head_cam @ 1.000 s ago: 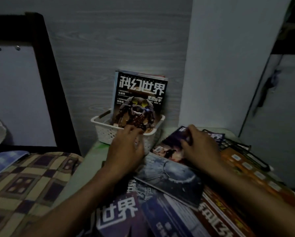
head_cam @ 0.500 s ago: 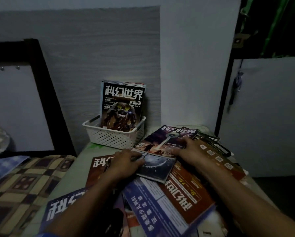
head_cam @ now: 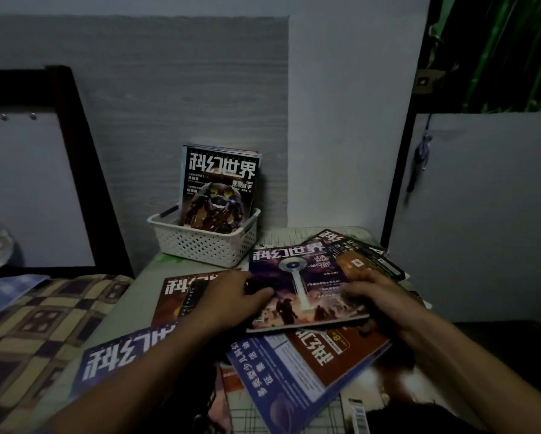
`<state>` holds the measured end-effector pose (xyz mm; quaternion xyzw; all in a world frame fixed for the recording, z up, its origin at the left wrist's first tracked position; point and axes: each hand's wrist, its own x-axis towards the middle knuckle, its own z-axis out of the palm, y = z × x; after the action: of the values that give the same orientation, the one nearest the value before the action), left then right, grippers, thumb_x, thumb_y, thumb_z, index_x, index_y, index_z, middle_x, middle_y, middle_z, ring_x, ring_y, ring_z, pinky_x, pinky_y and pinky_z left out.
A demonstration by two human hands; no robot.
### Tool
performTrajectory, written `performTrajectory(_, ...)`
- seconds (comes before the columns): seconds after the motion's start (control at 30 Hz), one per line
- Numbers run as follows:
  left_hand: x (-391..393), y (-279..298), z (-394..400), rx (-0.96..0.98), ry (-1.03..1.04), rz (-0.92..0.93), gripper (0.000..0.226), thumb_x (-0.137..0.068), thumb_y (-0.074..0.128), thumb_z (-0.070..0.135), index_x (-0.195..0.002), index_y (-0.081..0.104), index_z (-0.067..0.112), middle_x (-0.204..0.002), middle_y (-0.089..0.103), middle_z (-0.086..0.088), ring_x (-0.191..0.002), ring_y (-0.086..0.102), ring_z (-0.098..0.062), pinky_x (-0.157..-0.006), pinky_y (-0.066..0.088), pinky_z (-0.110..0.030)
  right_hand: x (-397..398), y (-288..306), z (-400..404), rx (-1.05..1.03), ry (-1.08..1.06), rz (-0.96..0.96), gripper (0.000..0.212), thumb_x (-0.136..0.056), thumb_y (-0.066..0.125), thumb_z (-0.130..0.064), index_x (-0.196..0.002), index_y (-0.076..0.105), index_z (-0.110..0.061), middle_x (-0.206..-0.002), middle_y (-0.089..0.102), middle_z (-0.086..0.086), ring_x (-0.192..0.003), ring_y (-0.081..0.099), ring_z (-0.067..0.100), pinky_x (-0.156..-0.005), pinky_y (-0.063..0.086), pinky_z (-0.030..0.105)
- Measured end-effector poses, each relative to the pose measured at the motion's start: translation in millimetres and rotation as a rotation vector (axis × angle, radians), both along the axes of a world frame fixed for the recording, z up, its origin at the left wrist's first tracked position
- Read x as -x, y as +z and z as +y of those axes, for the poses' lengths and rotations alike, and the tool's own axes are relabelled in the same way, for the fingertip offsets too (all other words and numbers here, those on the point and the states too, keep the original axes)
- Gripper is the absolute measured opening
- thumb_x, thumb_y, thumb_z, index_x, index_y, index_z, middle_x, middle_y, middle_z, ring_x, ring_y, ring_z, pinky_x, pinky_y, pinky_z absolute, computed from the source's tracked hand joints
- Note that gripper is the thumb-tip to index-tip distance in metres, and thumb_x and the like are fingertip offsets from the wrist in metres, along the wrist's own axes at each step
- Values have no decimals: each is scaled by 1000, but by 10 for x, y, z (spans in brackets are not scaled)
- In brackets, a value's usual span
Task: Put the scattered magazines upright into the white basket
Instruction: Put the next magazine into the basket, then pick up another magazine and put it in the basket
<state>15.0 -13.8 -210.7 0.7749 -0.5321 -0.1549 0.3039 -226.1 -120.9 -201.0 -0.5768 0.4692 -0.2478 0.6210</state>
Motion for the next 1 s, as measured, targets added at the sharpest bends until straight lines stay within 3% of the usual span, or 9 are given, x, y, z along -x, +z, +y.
performTrajectory(0.13, 38, 56, -147, 3, 202, 783, 33, -80, 76, 22, -108, 64, 12, -95, 76, -8, -83, 75, -24, -72, 58, -36, -63, 95, 16, -164, -150, -130, 37, -83, 69, -7, -116, 54, -16, -100, 71, 18, -68, 69, 26, -49, 57, 32)
performTrajectory(0.23, -88, 55, -121, -10, 212, 979, 26, -85, 67, 20, -108, 68, 6, -92, 77, -15, -84, 75, -33, -79, 59, -43, 1, 158, 100, -315, 18, -100, 36, -78, 64, -5, -113, 55, -2, -93, 72, 23, -78, 69, 36, -77, 55, 44)
performTrajectory(0.33, -138, 2, -28, -18, 182, 899, 20, -91, 59, 17, -101, 71, 5, -90, 78, -14, -86, 75, -31, -92, 55, -49, -60, 155, 136, -227, 67, 117, 36, -88, 65, -23, -118, 54, -6, -89, 75, 20, -77, 72, 35, -78, 56, 44)
performTrajectory(0.43, -110, -56, 92, 105, 109, 723, 22, -98, 52, 15, -99, 74, 13, -92, 78, -5, -86, 75, -19, -89, 57, -46, -296, 152, 215, 55, 16, 191, 19, -99, 51, -26, -116, 56, -19, -87, 76, 11, -73, 75, 25, -69, 54, 35)
performTrajectory(0.57, -353, 280, 169, 476, 95, 548, 22, -99, 51, 15, -104, 71, 22, -100, 75, 0, -90, 73, -10, -81, 60, -36, -608, 453, 269, 250, 21, 4, 16, -98, 51, -13, -108, 63, -18, -90, 77, 11, -75, 75, 27, -70, 57, 39)
performTrajectory(0.67, -848, 736, 31, 700, 142, 390, 17, -96, 58, 21, -105, 72, 23, -99, 74, 2, -91, 71, -9, -79, 58, -30, -936, 856, 186, 471, 21, -29, 12, -92, 61, -9, -99, 67, -17, -86, 73, 9, -66, 67, 13, -56, 48, 27)
performTrajectory(0.73, -1170, 1033, -95, 746, 192, 276, 26, -92, 63, 31, -112, 73, 19, -104, 74, 0, -96, 70, -16, -88, 57, -38, -1236, 1073, 79, 594, 32, -57, 12, -92, 63, -7, -98, 67, -16, -73, 66, 1, -52, 58, 2, -46, 42, 19)
performTrajectory(0.8, -1457, 1261, -240, 785, 175, 201, 22, -94, 61, 27, -114, 70, 24, -102, 73, 2, -91, 69, -11, -87, 56, -34, -1562, 1188, -53, 665, 32, -114, 18, -95, 58, -6, -105, 64, -20, -72, 64, -2, -51, 58, 7, -43, 40, 22)
performTrajectory(1.0, -2113, 1349, -699, 812, 236, 170, 22, -95, 61, 24, -113, 72, 20, -93, 72, 3, -87, 70, -13, -84, 60, -39, -2391, 1116, -518, 589, 4, -229, 18, -101, 48, -16, -113, 61, -20, -92, 70, 3, -62, 66, 19, -63, 58, 34)
